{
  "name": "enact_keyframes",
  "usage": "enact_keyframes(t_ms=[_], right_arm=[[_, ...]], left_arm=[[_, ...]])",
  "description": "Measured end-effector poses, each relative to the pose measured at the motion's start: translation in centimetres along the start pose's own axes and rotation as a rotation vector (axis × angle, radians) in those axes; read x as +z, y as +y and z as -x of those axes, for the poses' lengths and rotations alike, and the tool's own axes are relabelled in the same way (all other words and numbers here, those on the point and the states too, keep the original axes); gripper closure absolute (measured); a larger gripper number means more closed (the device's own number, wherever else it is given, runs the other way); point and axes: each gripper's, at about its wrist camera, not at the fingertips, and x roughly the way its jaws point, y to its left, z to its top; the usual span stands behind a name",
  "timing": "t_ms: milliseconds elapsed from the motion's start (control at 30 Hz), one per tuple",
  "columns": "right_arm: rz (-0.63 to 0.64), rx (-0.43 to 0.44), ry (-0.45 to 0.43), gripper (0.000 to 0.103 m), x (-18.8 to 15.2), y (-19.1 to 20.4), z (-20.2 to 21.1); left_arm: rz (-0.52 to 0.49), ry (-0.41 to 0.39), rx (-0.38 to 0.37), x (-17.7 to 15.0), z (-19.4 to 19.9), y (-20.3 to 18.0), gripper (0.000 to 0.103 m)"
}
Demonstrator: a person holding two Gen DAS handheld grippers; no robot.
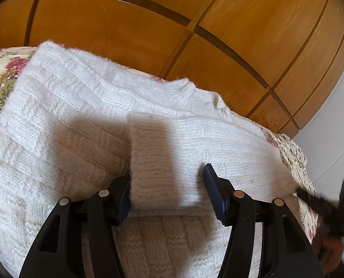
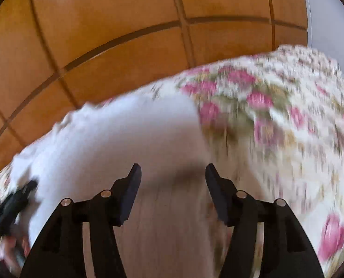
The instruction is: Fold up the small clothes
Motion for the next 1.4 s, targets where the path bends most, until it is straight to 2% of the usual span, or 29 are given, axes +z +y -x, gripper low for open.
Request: enact_keyframes(t_ms=[67, 133, 167, 267, 333, 367, 433, 600, 800, 1000, 1133, 1233, 1400], right_arm=[[-0.012, 0.037, 0.031, 0.036, -2.5, -0.1, 0.8], [0.012, 0.013, 0.023, 0.033, -4.4, 0.0, 1.4], [0.030, 0.006, 0.014, 0.032, -5.0, 0.1, 1.5], [0.047, 0.006, -0.013, 0.029, -5.9, 0.2, 1.5], [0.055, -0.010, -0.004, 0.027, -5.9, 0.4, 1.2], [0.063, -0.017, -0.004, 0.026, -6.0, 0.6, 1.1], [0.074, -0.025, -0.006, 0.025, -6.0, 0.7, 0.9], [0.061, -0.007, -0.015, 0.014, -6.2, 0.4, 1.2], [0.059, 0.024, -0.010, 0.003, -6.4, 0.4, 1.5], [-0.020, 0.059, -0.014, 0.003, -7.0, -0.7, 3.3], [-0.105, 0.149, -0.031, 0.003, -8.0, -1.8, 5.6], [-0.133, 0.183, -0.028, 0.004, -8.5, -2.7, 7.1], [-0.102, 0.215, -0.020, 0.014, -9.0, -3.6, 9.2]], left_arm=[[-0.009, 0.002, -0.009, 0.1, 0.1, -0.3, 0.040], [-0.019, 0.006, -0.027, 0.1, 0.1, -0.6, 0.031], [-0.026, 0.008, -0.029, 0.1, 0.2, -0.8, 0.030], [-0.055, 0.002, -0.024, -0.1, 0.7, -1.5, 0.019], [-0.074, -0.009, -0.003, -0.3, 1.3, -2.1, 0.006], [-0.085, -0.015, 0.022, -0.6, 1.8, -2.4, 0.004], [-0.085, -0.014, 0.057, -1.2, 2.6, -2.6, 0.004], [-0.016, 0.014, 0.072, -3.0, 5.0, -1.6, 0.004], [0.044, -0.006, 0.079, -4.9, 8.5, -0.6, 0.004], [0.012, 0.004, 0.096, -7.0, 10.6, -0.9, 0.004], [-0.014, 0.001, 0.099, -8.0, 11.7, -1.2, 0.004], [-0.019, -0.014, 0.093, -8.7, 12.6, -0.9, 0.004], [-0.054, -0.028, 0.087, -9.8, 13.9, -1.3, 0.004]])
